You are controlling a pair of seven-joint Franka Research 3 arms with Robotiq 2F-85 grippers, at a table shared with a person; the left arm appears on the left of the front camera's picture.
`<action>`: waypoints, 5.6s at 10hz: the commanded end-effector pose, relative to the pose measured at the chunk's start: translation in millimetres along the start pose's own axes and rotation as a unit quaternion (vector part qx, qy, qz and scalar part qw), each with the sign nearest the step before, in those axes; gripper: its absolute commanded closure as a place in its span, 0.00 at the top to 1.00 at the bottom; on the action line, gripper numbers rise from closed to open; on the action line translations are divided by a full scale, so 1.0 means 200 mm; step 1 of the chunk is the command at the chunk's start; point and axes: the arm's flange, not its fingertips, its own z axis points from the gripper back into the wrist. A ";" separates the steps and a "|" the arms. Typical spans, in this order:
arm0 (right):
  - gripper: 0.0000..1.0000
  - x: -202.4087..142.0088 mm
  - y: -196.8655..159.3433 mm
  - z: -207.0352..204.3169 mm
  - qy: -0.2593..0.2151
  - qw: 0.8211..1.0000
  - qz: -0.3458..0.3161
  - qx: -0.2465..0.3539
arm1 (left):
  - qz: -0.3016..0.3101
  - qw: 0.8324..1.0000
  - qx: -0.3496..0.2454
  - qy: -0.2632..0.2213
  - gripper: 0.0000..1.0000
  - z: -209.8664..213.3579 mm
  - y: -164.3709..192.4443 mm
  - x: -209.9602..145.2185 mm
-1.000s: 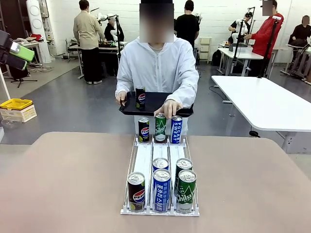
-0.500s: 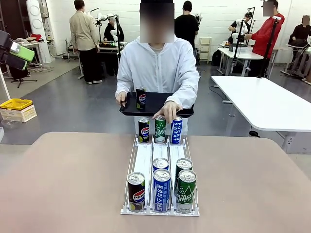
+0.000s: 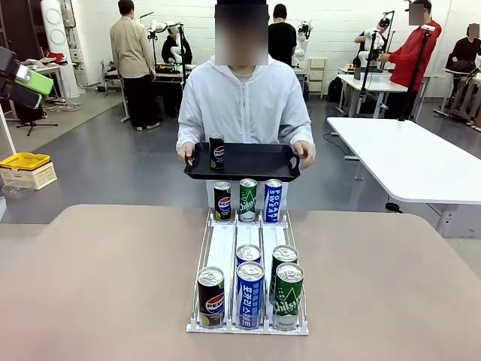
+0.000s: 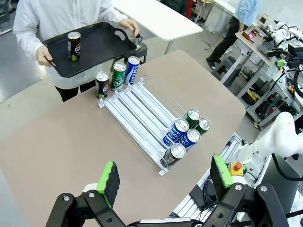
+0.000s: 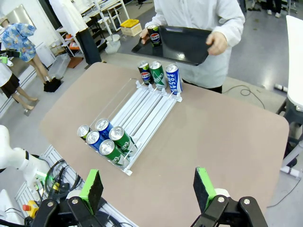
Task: Retrieve and hand over the desired beverage to the person.
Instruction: Pick up another can of the same type that the person held from the Automatic Can Dispenser.
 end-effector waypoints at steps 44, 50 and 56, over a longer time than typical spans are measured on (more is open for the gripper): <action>1.00 -0.21 0.79 -2.01 0.399 0.853 -0.246 -0.230 | -0.005 1.000 -0.009 -0.003 1.00 0.00 0.00 0.01; 1.00 -0.21 0.76 -2.08 0.416 0.849 -0.235 -0.224 | -0.005 1.000 -0.009 -0.003 1.00 0.00 0.00 0.01; 0.00 -0.22 0.78 -2.07 0.425 0.856 -0.208 -0.209 | -0.005 1.000 -0.009 -0.003 1.00 0.00 0.00 0.01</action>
